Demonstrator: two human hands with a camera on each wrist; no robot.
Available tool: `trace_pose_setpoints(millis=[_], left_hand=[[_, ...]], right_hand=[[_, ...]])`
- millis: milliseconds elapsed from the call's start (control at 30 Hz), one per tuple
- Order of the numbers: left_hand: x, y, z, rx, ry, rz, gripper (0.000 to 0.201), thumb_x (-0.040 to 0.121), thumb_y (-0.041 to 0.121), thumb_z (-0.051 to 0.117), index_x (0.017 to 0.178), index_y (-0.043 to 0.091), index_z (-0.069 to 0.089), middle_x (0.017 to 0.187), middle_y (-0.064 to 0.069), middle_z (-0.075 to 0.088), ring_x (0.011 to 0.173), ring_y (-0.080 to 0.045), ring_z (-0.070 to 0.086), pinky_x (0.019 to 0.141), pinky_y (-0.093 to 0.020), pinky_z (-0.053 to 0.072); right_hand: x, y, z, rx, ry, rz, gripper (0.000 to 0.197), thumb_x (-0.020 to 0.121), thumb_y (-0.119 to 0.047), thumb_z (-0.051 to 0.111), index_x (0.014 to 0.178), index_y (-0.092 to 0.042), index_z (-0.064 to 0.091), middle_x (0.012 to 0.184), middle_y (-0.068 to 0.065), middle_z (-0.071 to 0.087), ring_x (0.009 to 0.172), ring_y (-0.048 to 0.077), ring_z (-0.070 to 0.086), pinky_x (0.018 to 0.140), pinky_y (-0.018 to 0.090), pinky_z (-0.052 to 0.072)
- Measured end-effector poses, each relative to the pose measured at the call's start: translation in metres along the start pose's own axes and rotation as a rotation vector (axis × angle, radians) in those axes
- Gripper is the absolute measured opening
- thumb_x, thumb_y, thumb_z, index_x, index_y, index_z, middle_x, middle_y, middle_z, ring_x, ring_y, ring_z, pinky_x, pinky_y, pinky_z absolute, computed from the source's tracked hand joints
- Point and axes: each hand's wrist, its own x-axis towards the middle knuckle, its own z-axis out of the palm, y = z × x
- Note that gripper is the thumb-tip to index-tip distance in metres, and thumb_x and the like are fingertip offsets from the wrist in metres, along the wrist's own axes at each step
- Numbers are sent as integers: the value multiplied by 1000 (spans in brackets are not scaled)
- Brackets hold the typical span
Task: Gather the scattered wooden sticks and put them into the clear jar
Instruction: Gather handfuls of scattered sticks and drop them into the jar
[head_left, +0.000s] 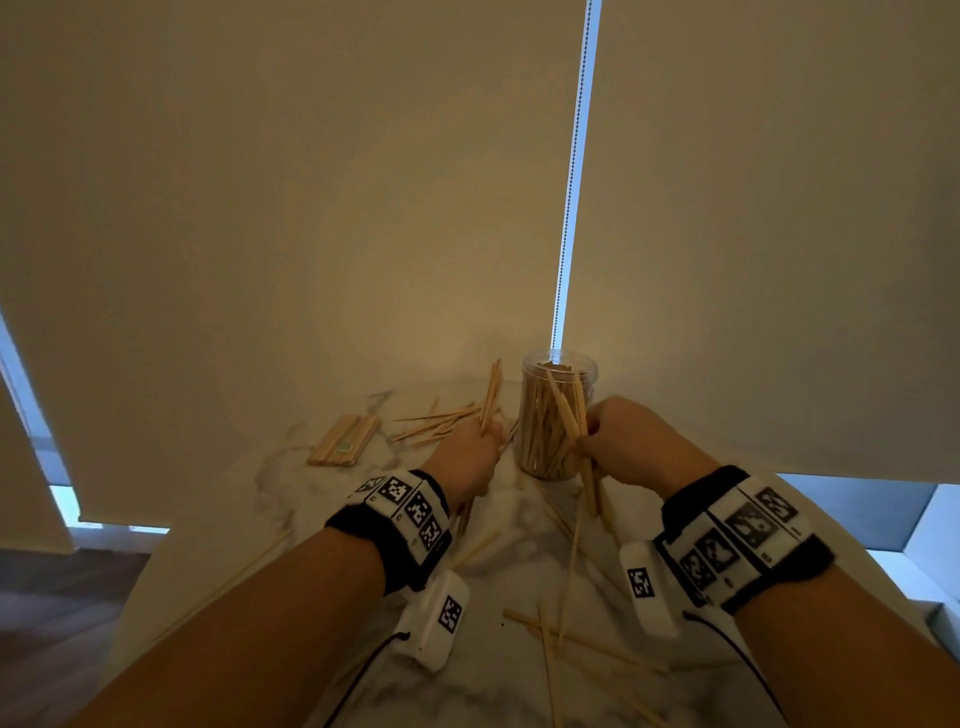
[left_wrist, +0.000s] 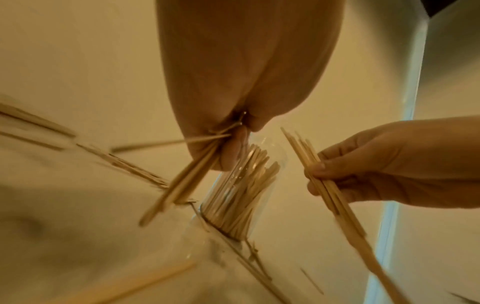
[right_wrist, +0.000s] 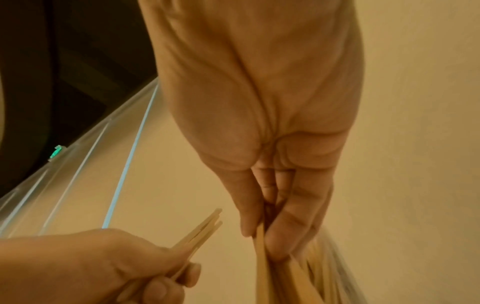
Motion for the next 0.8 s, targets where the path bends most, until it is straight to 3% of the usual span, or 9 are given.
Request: trace_pose_setpoints(millis=[67,167,233,333,433,500,600,700,800], left_hand=[[4,6,5,-112,71,69,36,106,40,35,103,9,52,77,-4,49,60,-15,44,54,-30,42],[6,19,11,-232,99,151,38,104,50,35,98,16,53,80,-1,52,59,-12,45,55,-30,41],[6,30,13,-238,109,199,46,98,63,35,97,22,57,82,3,58,60,-8,50,56,-29,45],[9,43,13,-232,69,274,66,84,78,40,93,18,66,68,9,61,51,0,54,53,-22,46],[23,44,9,-298,69,284,50,95,61,48,97,16,71,79,4,74,71,-5,70,63,-23,56],[37,38,5,-330,129,244,39,101,46,47,100,15,70,92,-3,75,87,-17,73,77,-32,60],[52,25,2,-336,191,176,34,102,42,46,100,14,66,96,-8,72,90,-23,70,83,-42,58],[58,17,1,-450,197,108,34,102,43,46,94,14,62,87,-6,68,78,-23,66,74,-42,58],[61,17,-8,-631,242,60,32,104,41,43,88,15,54,69,-2,54,57,-18,49,56,-33,43]], right_hand=[[2,-5,-3,43,95,-59,13,92,-18,61,90,-15,73,82,6,72,76,21,70,71,32,57],[6,-16,-1,101,225,-129,13,95,-22,58,93,-21,71,77,-1,69,68,11,65,53,17,42],[12,-26,1,145,261,-164,14,96,-28,60,94,-20,71,78,-2,68,68,9,63,53,16,39],[23,-41,6,168,228,-181,15,96,-26,58,90,-18,69,80,-1,68,71,12,65,69,23,53],[33,-50,10,178,253,-198,13,93,-18,58,96,-14,70,82,0,69,78,15,67,86,33,55],[40,-51,17,265,222,-208,13,91,-17,61,98,-16,72,83,0,71,78,13,68,82,31,57],[46,-49,30,311,201,-215,17,91,-15,62,104,-20,70,88,-7,71,75,1,65,71,15,51],[48,-48,37,341,197,-212,11,88,-17,69,97,-23,66,86,-9,68,74,0,62,64,10,46],[45,-45,36,319,101,-158,25,81,-37,76,97,-24,62,85,-8,67,78,7,63,73,24,54]])
